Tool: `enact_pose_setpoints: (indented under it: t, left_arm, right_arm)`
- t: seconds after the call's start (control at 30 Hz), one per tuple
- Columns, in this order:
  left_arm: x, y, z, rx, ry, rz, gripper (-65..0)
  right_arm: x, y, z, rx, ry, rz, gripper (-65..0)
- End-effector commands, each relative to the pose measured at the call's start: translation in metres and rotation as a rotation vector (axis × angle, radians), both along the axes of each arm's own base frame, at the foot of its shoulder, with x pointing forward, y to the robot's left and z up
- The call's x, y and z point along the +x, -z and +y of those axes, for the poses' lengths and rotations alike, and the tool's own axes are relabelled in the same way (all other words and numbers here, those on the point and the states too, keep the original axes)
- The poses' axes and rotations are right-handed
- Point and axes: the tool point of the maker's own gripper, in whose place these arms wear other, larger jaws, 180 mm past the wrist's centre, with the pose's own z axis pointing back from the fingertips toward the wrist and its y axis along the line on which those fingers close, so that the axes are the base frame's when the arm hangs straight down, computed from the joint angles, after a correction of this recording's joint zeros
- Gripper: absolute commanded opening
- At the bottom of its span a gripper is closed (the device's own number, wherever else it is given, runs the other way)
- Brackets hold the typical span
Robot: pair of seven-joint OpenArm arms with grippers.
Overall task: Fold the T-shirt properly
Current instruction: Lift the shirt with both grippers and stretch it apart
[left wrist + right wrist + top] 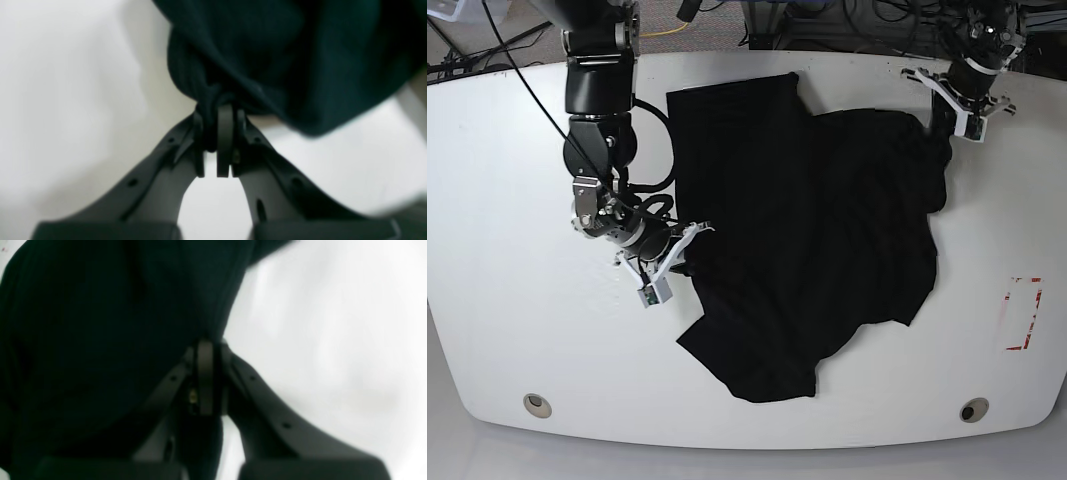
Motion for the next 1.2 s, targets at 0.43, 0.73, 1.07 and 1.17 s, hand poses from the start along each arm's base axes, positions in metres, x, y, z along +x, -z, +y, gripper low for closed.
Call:
enact_pose_setpoints:
  t: [0.43, 0.73, 1.07, 1.17]
  left_arm:
    - [0.083, -0.089, 0.065, 0.169, -0.143, -0.168, -65.0]
    - [0.137, -0.155, 0.109, 0.331, -0.223, -0.215, -65.0]
    - [0.176, -0.237, 0.127, 0.515, -0.265, -0.38, -65.0]
    - [0.183, -0.262, 0.131, 0.552, -0.284, -0.426, -65.0]
  right_arm:
    - [0.062, -0.119, -0.073, -0.173, 0.03, -0.319, -65.0]
    - [0.103, -0.18, -0.094, -0.205, 0.066, -0.415, -65.0]
    - [0.139, -0.278, -0.115, -0.384, 0.129, -0.573, -65.0]
    - [0.144, -0.308, -0.119, -0.409, 0.147, -0.611, -65.0]
